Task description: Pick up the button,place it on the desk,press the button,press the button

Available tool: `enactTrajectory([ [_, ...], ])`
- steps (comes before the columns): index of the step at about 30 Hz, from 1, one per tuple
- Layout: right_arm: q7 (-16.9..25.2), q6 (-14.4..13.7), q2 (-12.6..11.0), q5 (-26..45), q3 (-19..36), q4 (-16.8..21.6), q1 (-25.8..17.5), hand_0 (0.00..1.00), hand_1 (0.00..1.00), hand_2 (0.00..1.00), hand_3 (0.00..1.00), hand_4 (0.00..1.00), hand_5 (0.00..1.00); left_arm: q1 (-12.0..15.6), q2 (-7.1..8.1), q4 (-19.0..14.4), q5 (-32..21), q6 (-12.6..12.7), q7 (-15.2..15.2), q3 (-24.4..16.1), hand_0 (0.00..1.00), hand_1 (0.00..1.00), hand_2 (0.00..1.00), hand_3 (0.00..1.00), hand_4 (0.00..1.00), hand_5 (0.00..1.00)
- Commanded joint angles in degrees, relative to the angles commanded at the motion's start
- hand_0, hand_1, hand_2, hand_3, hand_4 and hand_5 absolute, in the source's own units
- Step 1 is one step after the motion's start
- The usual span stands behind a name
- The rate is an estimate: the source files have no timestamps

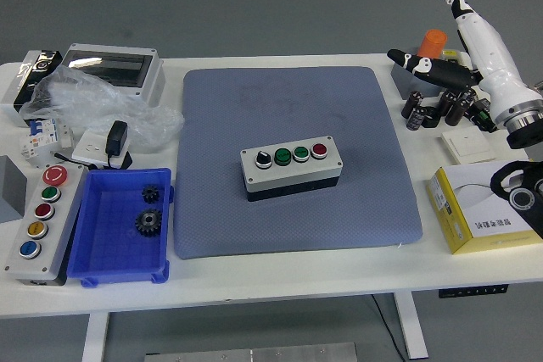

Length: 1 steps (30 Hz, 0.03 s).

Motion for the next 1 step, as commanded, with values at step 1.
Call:
enactTrajectory([
  [1,-0.1,0.1,-0.1,-0.2,0.1,0.1,-0.1,0.979,0.981,0.998,0.998,0.998,0.643,0.1,-0.08,0.0,0.0,0.0,0.0,-0.1,0.693,0.708,0.659,0.703,0.704,0.299],
])
